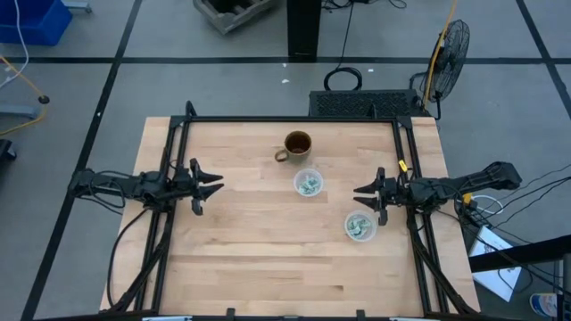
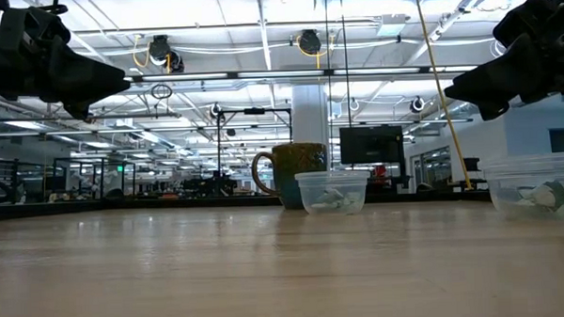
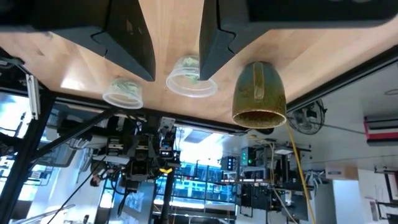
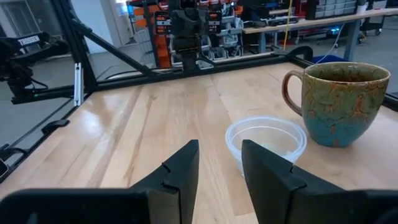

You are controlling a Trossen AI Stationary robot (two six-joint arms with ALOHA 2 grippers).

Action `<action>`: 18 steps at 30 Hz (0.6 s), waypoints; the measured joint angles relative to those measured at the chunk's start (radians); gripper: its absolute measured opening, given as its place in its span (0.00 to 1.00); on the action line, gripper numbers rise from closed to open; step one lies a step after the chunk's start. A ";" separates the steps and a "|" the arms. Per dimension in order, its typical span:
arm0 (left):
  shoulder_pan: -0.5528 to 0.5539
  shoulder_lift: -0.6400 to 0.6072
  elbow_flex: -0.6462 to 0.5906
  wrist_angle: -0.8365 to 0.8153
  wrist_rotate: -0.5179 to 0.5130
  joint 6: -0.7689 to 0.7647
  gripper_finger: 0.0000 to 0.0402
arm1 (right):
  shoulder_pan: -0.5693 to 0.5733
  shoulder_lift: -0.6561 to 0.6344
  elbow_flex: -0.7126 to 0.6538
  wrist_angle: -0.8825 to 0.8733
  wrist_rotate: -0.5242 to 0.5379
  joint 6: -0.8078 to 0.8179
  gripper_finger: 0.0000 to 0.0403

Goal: Pick and place items into bin
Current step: Return to Home Position

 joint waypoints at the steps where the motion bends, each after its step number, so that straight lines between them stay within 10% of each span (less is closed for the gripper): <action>1: 0.000 0.000 -0.001 0.005 0.000 0.000 0.32 | 0.000 0.000 0.000 0.001 0.000 0.000 0.28; 18: 0.000 0.000 -0.002 0.019 -0.002 -0.003 0.32 | 0.000 0.000 0.000 0.005 0.001 0.000 0.28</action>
